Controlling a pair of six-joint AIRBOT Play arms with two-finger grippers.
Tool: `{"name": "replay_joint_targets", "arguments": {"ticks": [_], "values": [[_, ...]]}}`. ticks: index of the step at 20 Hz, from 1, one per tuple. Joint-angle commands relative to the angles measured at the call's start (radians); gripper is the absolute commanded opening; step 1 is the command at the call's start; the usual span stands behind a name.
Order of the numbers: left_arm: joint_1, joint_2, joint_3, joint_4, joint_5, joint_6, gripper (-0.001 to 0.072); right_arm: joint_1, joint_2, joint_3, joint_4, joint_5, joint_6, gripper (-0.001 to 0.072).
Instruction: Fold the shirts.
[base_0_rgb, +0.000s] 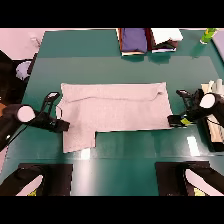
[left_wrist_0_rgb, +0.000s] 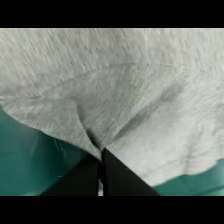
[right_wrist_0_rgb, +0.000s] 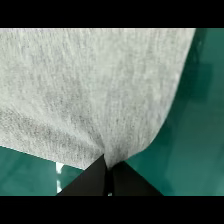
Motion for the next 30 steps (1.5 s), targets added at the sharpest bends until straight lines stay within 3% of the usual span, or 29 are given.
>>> {"name": "replay_joint_targets", "arguments": {"ticks": [1, 4, 6, 11, 19, 27, 28, 29, 30], "values": [[0.001, 0.153, 0.0, 0.02, -0.202, -0.011, 0.0022, 0.008, 0.137, 0.003, -0.085, 0.135, -0.002, 0.0013], [0.001, 0.199, 0.024, 0.006, -0.299, -0.01, 0.0022, 0.008, 0.227, 0.006, -0.082, 0.161, -0.001, 0.0011], [0.001, 0.197, 0.063, 0.01, -0.266, -0.009, 0.0022, 0.008, 0.222, 0.038, -0.082, 0.155, -0.001, 0.001], [0.001, 0.111, 0.156, 0.126, -0.082, -0.009, 0.0022, 0.008, -0.017, 0.241, -0.081, 0.114, -0.002, 0.001], [0.013, -0.372, 0.364, 0.153, 0.161, 0.035, 0.0023, 0.008, -0.411, 0.57, -0.072, 0.054, -0.001, 0.0011], [0.012, -0.45, 0.402, 0.152, 0.189, 0.016, 0.0047, 0.008, -0.644, 0.809, 0.007, 0.063, -0.006, 0.0016], [0.012, -0.45, 0.413, 0.152, 0.182, 0.015, 0.0248, 0.008, -0.656, 0.826, 0.014, 0.063, -0.012, 0.0089], [0.012, -0.45, 0.43, 0.152, 0.172, 0.013, 0.0402, 0.007, -0.661, 0.841, 0.032, 0.055, -0.013, 0.0347], [0.012, -0.45, 0.452, 0.152, 0.153, 0.013, 0.0425, -0.003, -0.662, 0.859, 0.05, 0.053, -0.018, 0.05]]}}
